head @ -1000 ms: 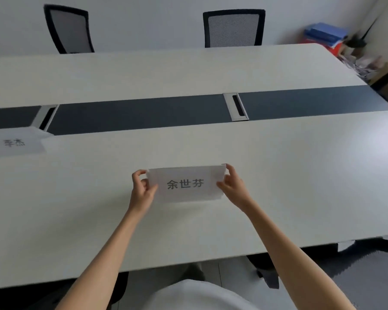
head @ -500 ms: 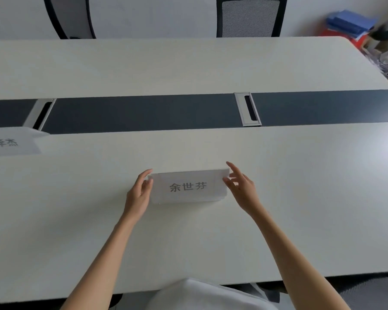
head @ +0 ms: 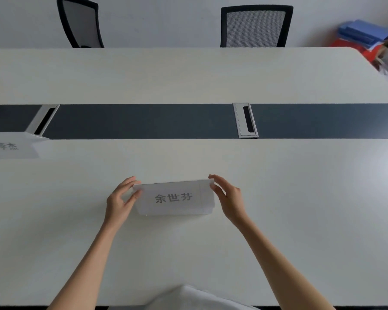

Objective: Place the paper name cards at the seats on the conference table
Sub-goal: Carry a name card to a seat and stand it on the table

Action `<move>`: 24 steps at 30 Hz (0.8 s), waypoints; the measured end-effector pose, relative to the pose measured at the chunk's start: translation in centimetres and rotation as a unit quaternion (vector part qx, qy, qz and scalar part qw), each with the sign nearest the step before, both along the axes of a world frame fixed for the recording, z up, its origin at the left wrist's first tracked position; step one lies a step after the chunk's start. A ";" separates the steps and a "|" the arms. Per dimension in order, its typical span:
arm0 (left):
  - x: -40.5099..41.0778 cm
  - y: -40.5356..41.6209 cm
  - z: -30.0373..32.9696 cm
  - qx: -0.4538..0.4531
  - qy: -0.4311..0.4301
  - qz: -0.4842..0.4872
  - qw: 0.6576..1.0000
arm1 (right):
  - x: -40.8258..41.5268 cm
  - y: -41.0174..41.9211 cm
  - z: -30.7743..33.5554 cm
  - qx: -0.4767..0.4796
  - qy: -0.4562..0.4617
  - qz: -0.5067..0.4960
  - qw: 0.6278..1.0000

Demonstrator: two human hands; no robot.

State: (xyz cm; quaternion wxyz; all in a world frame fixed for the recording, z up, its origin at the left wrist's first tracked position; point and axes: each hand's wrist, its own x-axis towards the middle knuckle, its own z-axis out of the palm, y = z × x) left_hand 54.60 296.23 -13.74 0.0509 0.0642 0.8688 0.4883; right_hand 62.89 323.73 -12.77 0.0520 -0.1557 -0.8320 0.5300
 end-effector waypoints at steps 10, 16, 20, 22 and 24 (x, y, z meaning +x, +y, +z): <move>-3.4 11.5 8.8 0.115 0.049 -0.049 0.991 | -2.3 11.0 4.8 -0.033 0.112 -0.062 0.991; -5.2 26.2 4.2 0.107 -0.042 -0.109 0.987 | -1.6 21.5 0.8 -0.050 0.052 -0.199 0.977; -4.5 31.3 1.0 0.075 -0.069 -0.097 0.990 | -0.5 25.1 -2.7 -0.060 -0.002 -0.237 0.970; -4.4 32.6 -0.1 0.066 -0.074 -0.084 0.991 | -0.5 26.0 -3.4 -0.068 -0.013 -0.245 0.967; -4.4 33.3 -0.9 0.055 -0.083 -0.074 0.992 | -0.6 26.4 -3.7 -0.082 -0.016 -0.251 0.964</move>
